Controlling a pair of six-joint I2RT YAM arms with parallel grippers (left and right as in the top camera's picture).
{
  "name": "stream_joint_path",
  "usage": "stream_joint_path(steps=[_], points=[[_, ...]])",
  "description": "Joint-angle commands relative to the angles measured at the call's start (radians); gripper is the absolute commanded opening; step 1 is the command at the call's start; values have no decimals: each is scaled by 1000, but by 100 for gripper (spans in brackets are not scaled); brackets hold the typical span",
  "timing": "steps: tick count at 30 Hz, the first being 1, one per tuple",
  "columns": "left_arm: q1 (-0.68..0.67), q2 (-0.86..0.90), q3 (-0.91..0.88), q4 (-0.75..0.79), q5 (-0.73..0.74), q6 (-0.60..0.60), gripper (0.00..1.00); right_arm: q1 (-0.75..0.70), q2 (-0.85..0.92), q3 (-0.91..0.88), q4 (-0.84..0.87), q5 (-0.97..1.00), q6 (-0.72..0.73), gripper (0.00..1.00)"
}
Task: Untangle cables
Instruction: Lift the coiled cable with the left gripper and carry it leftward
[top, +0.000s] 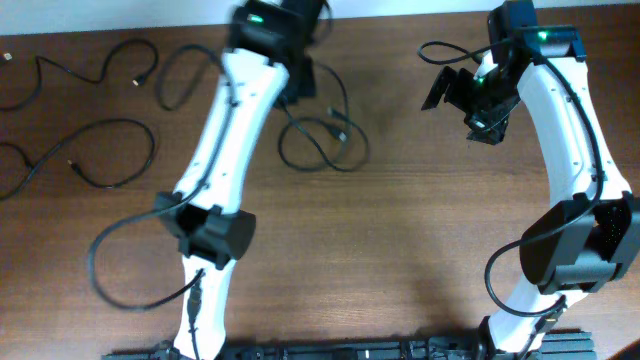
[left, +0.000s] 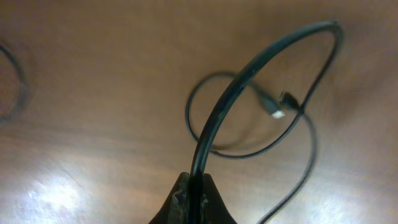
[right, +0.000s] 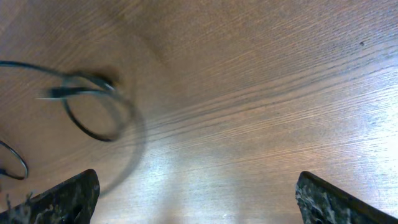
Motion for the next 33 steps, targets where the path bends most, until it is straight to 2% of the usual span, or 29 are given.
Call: stream_joint_path(steps=[1,6,8,9,10,11,13,15,16,17,19,20,22,27,33], points=[[91,-157,111,-5,-38,34,0,-1,6,8,0,5,7,98],[422,-428,111,-5,-39,34,0,-1,6,8,0,5,7,98],[593,-534,111,-5,20,34,0,-1,6,9,0,5,7,99],[634,-561,111,-5,50,34,0,-1,6,8,0,5,7,98],[669,-586,111,8,105,35,0,-1,6,9,0,5,7,98],[678,-603,111,59,182,100,0,-1,6,8,0,5,7,98],[678,-605,111,158,425,234,0,-1,6,8,0,5,7,98],[678,-605,111,266,616,282,0,-1,6,8,0,5,7,98],[678,-607,111,299,640,282,0,-1,6,8,0,5,7,98],[679,-612,111,295,572,256,0,-1,6,8,0,5,7,98],[679,-616,111,216,359,112,0,-1,6,8,0,5,7,98],[679,-616,111,118,155,34,0,-1,6,9,0,5,7,98],[679,-615,109,-5,-115,-143,0,-1,6,8,0,5,7,98],[755,-618,93,-5,-119,-125,0,-1,6,8,0,5,7,98],[971,-618,29,-5,-119,-129,0,-1,6,8,0,5,7,98]])
